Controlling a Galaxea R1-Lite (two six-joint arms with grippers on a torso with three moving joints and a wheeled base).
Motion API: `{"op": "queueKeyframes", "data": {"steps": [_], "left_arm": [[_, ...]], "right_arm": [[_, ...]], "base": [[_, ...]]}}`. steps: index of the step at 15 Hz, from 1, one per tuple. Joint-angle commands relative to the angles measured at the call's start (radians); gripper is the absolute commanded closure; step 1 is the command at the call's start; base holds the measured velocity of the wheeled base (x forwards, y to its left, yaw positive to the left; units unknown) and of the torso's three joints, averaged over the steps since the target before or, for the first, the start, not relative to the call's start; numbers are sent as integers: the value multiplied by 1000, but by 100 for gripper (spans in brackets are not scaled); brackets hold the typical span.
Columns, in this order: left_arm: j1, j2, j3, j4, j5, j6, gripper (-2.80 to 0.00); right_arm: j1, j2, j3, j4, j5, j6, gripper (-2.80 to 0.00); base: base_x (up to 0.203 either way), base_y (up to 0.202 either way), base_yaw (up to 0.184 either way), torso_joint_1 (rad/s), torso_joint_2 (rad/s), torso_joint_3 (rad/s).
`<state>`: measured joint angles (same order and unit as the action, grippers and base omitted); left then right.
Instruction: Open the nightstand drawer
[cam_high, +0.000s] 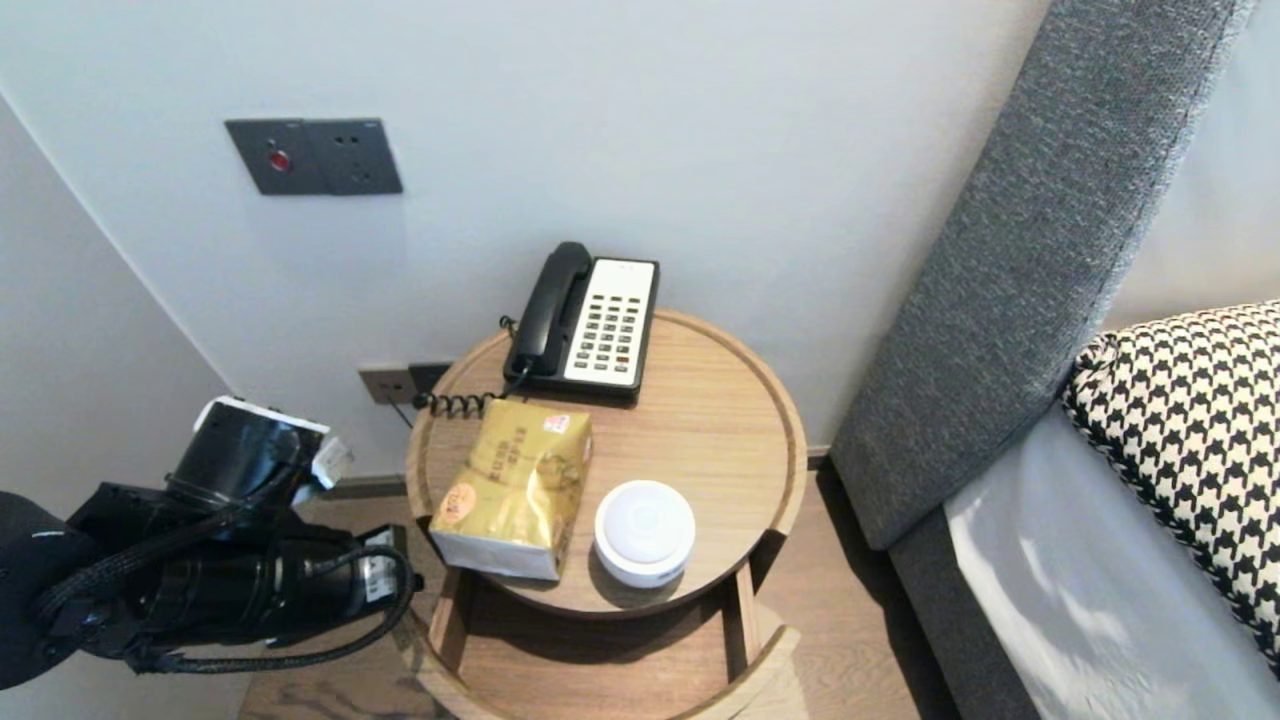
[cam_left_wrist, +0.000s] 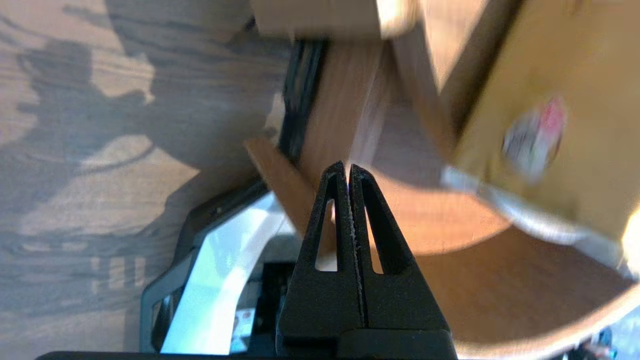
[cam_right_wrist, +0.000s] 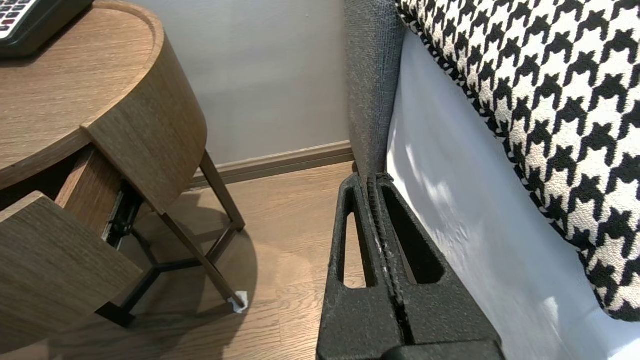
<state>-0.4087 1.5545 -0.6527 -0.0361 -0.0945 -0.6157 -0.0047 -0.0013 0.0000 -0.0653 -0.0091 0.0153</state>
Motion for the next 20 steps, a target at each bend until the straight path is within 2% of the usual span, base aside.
{"op": "queueKeyframes", "data": {"steps": [1, 9, 18, 20], "left_arm": [[-1, -31, 30, -2, -2, -6, 0], [-74, -77, 102, -11, -2, -48, 0], [-121, -134, 187, -10, -8, -47, 0], [-127, -140, 202, -8, -31, -50, 0]], "right_arm": [[0, -2, 25, -1, 0, 0, 0], [0, -2, 25, -1, 0, 0, 0], [0, -2, 25, -1, 0, 0, 0], [0, -2, 25, -1, 0, 0, 0]], "base": [[0, 0, 0, 0, 0, 0], [0, 0, 0, 0, 0, 0], [0, 0, 0, 0, 0, 0], [0, 0, 0, 0, 0, 0]]}}
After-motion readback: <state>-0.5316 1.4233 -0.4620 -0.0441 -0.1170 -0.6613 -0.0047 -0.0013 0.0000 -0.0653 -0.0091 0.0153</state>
